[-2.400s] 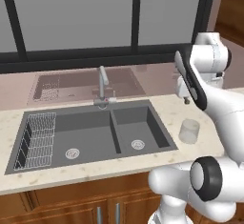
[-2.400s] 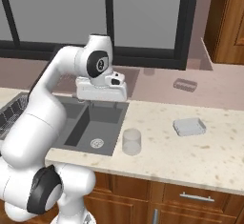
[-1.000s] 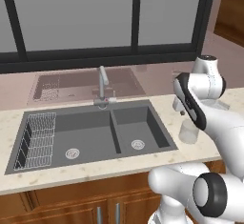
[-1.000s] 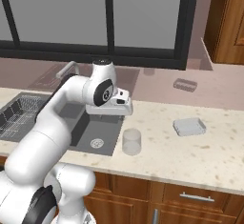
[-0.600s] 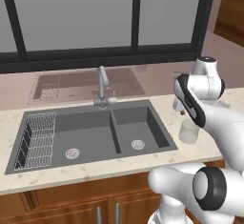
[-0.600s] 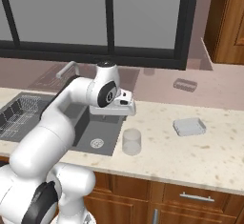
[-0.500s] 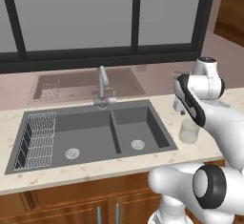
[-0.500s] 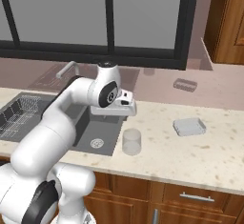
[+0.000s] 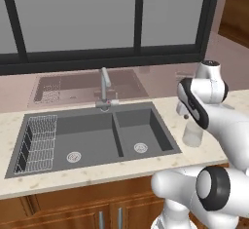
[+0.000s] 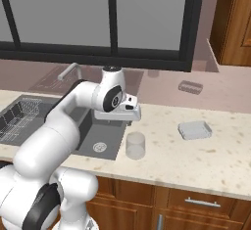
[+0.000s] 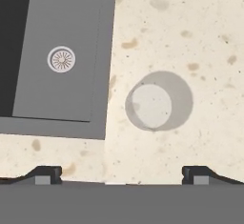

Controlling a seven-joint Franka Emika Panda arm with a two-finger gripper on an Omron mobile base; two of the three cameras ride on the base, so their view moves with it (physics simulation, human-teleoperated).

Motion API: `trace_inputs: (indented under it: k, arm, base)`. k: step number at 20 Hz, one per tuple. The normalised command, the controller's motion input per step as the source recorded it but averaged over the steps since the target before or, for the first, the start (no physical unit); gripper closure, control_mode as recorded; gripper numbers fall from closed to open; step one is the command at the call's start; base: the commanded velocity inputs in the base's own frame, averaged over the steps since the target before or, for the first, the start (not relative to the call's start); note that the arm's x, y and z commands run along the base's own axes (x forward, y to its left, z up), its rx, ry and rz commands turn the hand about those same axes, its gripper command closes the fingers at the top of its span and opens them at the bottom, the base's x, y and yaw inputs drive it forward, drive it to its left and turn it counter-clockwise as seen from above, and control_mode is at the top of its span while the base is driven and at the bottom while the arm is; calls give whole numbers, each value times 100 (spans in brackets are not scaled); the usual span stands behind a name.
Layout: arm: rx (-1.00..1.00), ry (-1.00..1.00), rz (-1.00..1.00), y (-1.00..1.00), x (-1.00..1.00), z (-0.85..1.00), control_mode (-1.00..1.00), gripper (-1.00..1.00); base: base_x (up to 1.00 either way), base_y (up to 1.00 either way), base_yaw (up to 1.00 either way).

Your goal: Place the tupperware in the left basin and the glass cup in the right basin of the sink.

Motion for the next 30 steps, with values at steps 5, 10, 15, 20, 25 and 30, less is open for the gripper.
trace_inputs:
  k: [5,10,15,20,25,30]
  arm:
    - [0,0,0,0,1,-23,-100,-100]
    - [0,0,0,0,6,-26,-100,-100]
    - [0,0,0,0,8,-24,-100,-100]
    - [0,0,0,-1,10,-19,-100,-100]
    - [0,0,0,-3,10,-16,-100,-100]
    - [0,0,0,-6,5,-15,-100,-100]
  base:
    - [0,0,0]
    - [0,0,0]
    - [0,0,0]
    - [0,0,0]
    - [0,0,0]
    - [0,0,0]
